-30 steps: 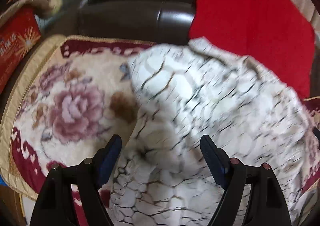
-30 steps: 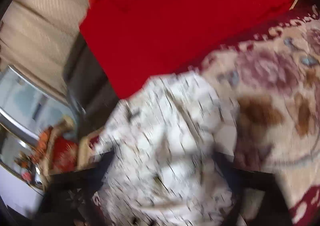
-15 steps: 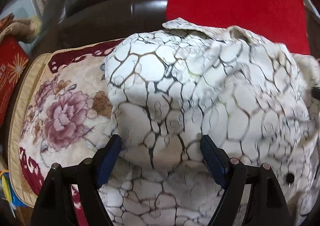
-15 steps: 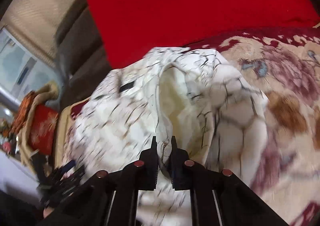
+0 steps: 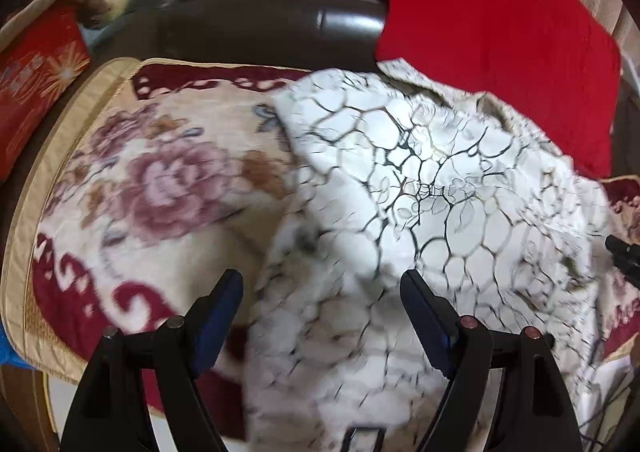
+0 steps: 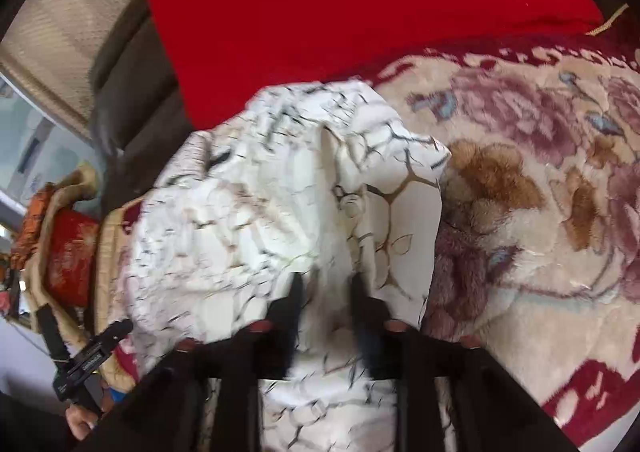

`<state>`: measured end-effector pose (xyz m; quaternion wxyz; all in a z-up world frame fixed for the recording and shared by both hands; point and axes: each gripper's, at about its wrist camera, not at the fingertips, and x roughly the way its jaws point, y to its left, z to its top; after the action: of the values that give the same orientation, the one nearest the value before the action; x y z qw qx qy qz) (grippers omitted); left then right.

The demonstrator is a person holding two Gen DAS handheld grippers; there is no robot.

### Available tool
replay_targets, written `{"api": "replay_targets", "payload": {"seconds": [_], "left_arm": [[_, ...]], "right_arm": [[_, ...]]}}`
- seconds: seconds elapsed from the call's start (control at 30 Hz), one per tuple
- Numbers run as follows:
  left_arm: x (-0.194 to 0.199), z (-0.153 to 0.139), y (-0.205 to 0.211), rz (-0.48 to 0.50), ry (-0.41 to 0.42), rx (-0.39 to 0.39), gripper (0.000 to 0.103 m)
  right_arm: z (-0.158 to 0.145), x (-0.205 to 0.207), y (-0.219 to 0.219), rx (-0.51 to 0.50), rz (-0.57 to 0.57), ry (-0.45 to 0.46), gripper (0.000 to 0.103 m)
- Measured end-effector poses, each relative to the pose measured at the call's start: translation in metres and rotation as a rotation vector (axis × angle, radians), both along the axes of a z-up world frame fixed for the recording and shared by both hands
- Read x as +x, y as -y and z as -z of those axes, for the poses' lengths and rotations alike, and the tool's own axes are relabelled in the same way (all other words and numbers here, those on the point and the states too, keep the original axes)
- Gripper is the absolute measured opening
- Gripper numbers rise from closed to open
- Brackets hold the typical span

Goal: Fold large clothes

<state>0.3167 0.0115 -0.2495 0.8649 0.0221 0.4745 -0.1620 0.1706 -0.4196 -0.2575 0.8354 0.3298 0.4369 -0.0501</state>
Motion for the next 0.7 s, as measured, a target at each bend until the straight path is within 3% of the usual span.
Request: {"api": "replay_targets", "payload": {"seconds": [0.03,0.07,0.1,0.17,0.23,0.37,0.4,0.47,0.53,0.6,0.7], "left_arm": [[-0.006,-0.004,-0.010,-0.004,-0.001,-0.017,0.082],[-0.012,-0.008,-0.021,-0.004,-0.003,-0.036,0.082],[-0.020,-0.010,-0.031,-0.001,-0.005,-0.052,0.082],[-0.036,-0.013,-0.051,0.003,-0.006,-0.060,0.083],[-0.052,-0.012,-0.063,0.008,-0.012,-0.058,0.083],[-0.081,0.000,-0.070,0.049,-0.059,-0.058,0.083],[-0.088,0.001,-0.069,0.053,-0.050,-0.040,0.083],[-0.096,0.004,-0.066,0.059,-0.039,-0.045,0.083],[-0.093,0.011,-0.062,0.052,-0.087,-0.090,0.083],[-0.092,0.018,-0.048,0.106,-0.141,-0.145,0.083],[-0.098,0.031,-0.020,0.202,-0.212,-0.168,0.083]], "right_arm": [[-0.006,-0.010,-0.002,0.004,0.005,0.022,0.079],[-0.015,-0.023,-0.001,-0.003,0.022,0.070,0.089],[-0.022,-0.029,-0.004,-0.019,0.035,0.110,0.092],[-0.029,-0.040,-0.006,-0.065,0.028,0.159,0.092],[-0.021,-0.042,-0.006,-0.088,0.022,0.130,0.091],[0.008,-0.042,-0.008,-0.022,-0.010,0.015,0.081],[0.005,-0.046,-0.015,0.021,-0.036,0.041,0.081],[-0.009,-0.050,-0.034,0.015,-0.100,0.095,0.081],[-0.022,-0.048,-0.052,-0.019,-0.167,0.114,0.081],[-0.030,-0.050,-0.069,-0.033,-0.218,0.120,0.081],[-0.020,-0.054,-0.078,0.045,-0.272,0.083,0.081]]}}
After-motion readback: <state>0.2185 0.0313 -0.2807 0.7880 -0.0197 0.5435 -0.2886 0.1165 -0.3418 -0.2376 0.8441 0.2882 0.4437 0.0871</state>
